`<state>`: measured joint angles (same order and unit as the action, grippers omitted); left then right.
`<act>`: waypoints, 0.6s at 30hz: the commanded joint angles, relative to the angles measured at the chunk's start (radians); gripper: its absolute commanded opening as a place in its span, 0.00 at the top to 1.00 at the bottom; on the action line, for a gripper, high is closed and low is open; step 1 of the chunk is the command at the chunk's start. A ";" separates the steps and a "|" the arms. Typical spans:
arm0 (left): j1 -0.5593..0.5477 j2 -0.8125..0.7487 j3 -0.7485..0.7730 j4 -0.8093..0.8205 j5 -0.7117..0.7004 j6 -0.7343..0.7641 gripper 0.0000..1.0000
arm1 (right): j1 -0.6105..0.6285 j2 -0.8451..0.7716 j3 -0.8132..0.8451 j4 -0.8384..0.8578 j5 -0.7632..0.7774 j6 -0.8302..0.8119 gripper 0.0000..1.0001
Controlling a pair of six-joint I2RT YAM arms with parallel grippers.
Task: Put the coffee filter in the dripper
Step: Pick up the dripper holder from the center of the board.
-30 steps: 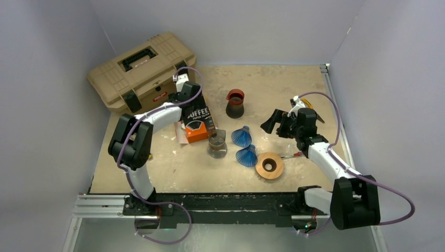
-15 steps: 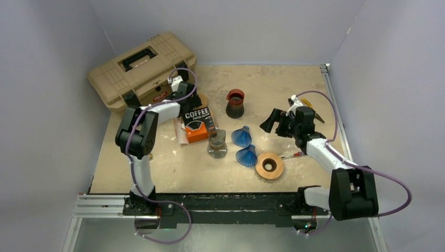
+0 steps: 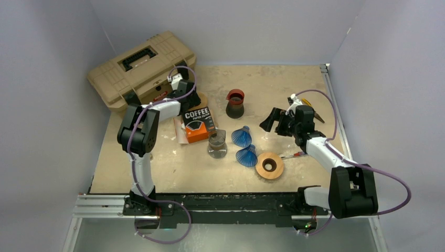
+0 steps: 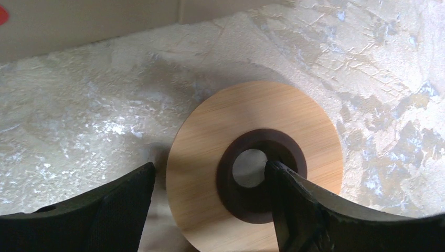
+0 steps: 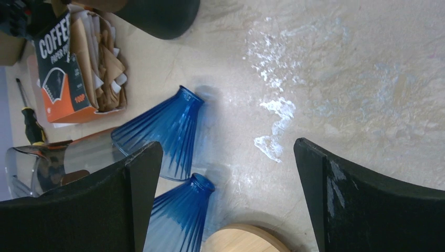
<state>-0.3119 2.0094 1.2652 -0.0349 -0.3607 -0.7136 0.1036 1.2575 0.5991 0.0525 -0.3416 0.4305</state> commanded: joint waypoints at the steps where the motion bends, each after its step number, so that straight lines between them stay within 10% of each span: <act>1: 0.019 0.045 0.037 -0.041 0.047 -0.008 0.28 | -0.001 -0.004 0.063 0.027 -0.042 0.013 0.01; 18: 0.017 -0.182 -0.100 0.070 0.153 0.030 0.62 | -0.001 -0.088 0.059 -0.011 -0.037 0.022 0.01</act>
<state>-0.2962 1.9408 1.1843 -0.0151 -0.2554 -0.6956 0.1036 1.2007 0.6277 0.0437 -0.3618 0.4488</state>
